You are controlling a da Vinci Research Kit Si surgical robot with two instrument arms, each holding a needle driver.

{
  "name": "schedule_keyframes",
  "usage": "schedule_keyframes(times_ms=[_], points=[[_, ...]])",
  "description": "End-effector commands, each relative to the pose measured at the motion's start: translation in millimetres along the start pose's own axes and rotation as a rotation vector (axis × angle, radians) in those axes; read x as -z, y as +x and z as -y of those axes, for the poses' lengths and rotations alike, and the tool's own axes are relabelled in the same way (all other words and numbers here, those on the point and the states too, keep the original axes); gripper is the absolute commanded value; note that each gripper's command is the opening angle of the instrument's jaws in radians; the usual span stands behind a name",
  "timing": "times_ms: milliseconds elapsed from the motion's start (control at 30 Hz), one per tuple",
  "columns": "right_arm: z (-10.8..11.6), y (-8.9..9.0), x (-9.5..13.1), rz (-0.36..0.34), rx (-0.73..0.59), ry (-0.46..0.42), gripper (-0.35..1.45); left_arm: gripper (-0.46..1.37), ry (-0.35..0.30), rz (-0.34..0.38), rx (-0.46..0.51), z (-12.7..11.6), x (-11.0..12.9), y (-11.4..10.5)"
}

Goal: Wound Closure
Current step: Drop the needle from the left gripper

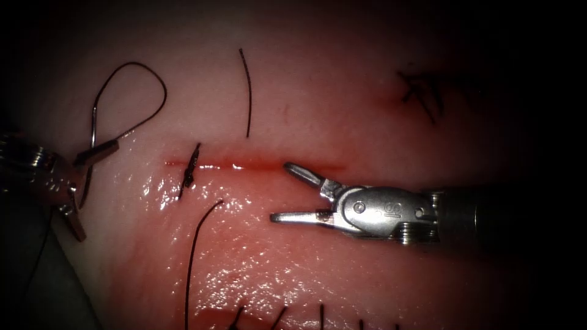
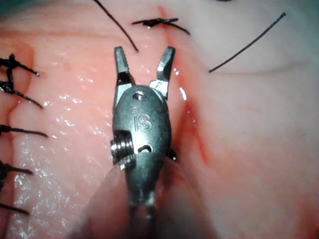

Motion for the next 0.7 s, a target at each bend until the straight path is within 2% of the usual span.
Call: schedule_keyframes(times_ms=[33,100,133,233,300,467,567,700], points=[[0.0,0.0,0.0,0.0,0.0,0.007,1.24,1.34,0.017,0.033,-0.009,0.0,0.2,0.3],[0.0,0.0,0.0,0.0,0.0,0.007,1.24,1.34,0.035,0.065,-0.016,0.0,0.4,0.3],[0.0,0.0,0.0,0.0,0.0,0.007,1.24,1.31,0.053,0.111,-0.018,-0.2,0.7,0.3],[0.1,0.1,0.0,0.0,0.0,0.008,1.24,1.22,0.079,0.174,-0.015,-0.6,1.2,0.1],[0.1,0.1,0.0,-0.001,0.0,0.008,1.25,1.21,0.09,0.2,-0.02,-0.8,1.4,-0.2],[0.2,0.1,0.0,-0.001,0.0,0.008,1.25,0.96,0.179,0.376,0.004,-2.0,2.0,-2.1],[0.2,0.1,0.0,-0.001,0.0,0.009,1.25,0.79,0.185,0.375,0.009,-2.5,2.6,-3.3],[0.2,0.1,0.0,-0.001,0.0,0.009,1.25,0.81,0.193,0.37,0.04,-2.7,3.3,-3.9]])
